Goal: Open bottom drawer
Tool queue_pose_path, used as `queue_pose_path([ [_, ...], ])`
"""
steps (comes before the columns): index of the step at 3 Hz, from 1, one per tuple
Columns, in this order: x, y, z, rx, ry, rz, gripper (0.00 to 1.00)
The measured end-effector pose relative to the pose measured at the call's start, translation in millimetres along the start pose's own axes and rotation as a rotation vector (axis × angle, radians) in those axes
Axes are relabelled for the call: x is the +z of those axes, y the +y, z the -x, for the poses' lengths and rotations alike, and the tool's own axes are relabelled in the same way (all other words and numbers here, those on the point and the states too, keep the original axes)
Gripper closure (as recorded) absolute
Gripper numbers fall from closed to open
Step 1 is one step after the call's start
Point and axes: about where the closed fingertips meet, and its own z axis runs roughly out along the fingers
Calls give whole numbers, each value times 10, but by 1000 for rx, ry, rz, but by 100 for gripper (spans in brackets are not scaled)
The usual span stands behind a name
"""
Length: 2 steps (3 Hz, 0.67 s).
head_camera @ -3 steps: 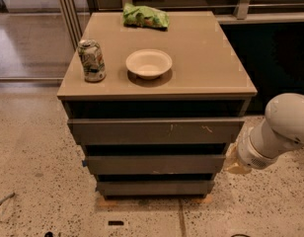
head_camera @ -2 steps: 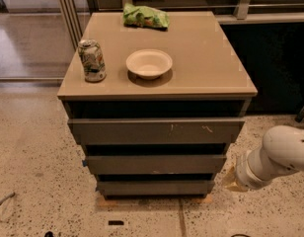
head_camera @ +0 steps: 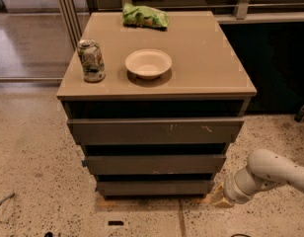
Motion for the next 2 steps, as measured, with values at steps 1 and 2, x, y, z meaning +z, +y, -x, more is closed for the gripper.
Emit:
queue_pose_path([
  [1,444,141,-131,31,-26,74,83],
  [2,518,84,-240,-26,15,60,59],
])
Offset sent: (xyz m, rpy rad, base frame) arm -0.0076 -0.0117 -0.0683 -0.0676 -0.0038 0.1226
